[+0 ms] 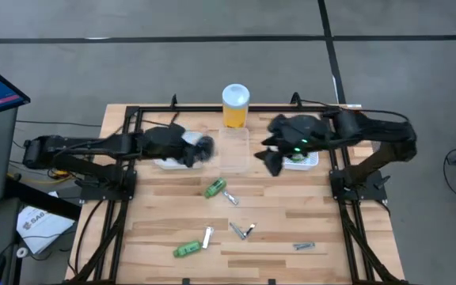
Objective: Pick & Place Travel size toiletries
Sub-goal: Put the black hairbrush into the left white bin
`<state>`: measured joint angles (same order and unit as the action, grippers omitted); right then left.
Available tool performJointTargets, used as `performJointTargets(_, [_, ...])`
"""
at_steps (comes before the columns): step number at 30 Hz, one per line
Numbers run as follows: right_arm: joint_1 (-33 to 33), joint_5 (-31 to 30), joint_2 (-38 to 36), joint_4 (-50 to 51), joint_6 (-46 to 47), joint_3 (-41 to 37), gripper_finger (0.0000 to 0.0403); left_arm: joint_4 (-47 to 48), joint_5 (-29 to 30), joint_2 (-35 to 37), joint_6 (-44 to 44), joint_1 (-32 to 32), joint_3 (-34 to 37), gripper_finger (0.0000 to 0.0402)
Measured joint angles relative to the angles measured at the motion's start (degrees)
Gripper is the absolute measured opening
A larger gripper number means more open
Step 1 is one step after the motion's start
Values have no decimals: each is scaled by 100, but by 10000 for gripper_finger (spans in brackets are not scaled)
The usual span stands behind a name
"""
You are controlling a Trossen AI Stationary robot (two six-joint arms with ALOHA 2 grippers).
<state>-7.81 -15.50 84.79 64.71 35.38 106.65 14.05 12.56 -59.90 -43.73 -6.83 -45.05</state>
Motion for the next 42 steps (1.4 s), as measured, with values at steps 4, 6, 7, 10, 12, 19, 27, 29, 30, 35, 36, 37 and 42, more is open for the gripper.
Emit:
performJointTargets(4, [-397,-512,-299,699,628,0,226,1363,718,522,32,-395,2,22])
performJointTargets(6, [-627,-878,-378,1041,943,0,219,1938,961,693,15,-578,5,22])
performJointTargets(7, [-745,-1036,-406,1232,1105,-2,216,2108,1013,732,-4,-653,6,22])
performJointTargets(10, [-1064,-1366,-433,1717,1626,-2,207,2372,1002,751,-23,-873,172,22])
performJointTargets(12, [-1272,-1488,-412,1996,1945,-4,202,2371,974,726,-58,-968,298,23])
performJointTargets(19, [-1771,-1752,-330,2448,2646,-7,188,2323,847,431,-216,-1073,720,27])
performJointTargets(27, [-1850,-1907,-338,2489,2915,-7,181,2301,799,322,-413,-1073,1105,43])
performJointTargets(29, [-1850,-1902,-338,2487,2915,-7,187,2302,798,323,-600,-1072,1176,58])
performJointTargets(30, [-1850,-1902,-338,2489,2913,-7,190,2307,799,321,-617,-1072,1207,68])
performJointTargets(35, [-1850,-1898,-338,2489,2908,-7,213,2294,798,324,-620,-1071,1239,139])
performJointTargets(36, [-1850,-1898,-338,2487,2898,-7,218,2291,797,322,-620,-1071,1239,157])
performJointTargets(37, [-1850,-1895,-338,2487,2889,-7,221,2293,799,324,-620,-1073,1239,177])
performJointTargets(42, [-1850,-1885,-338,2535,2869,-7,229,2344,823,328,-622,-1082,1228,265])
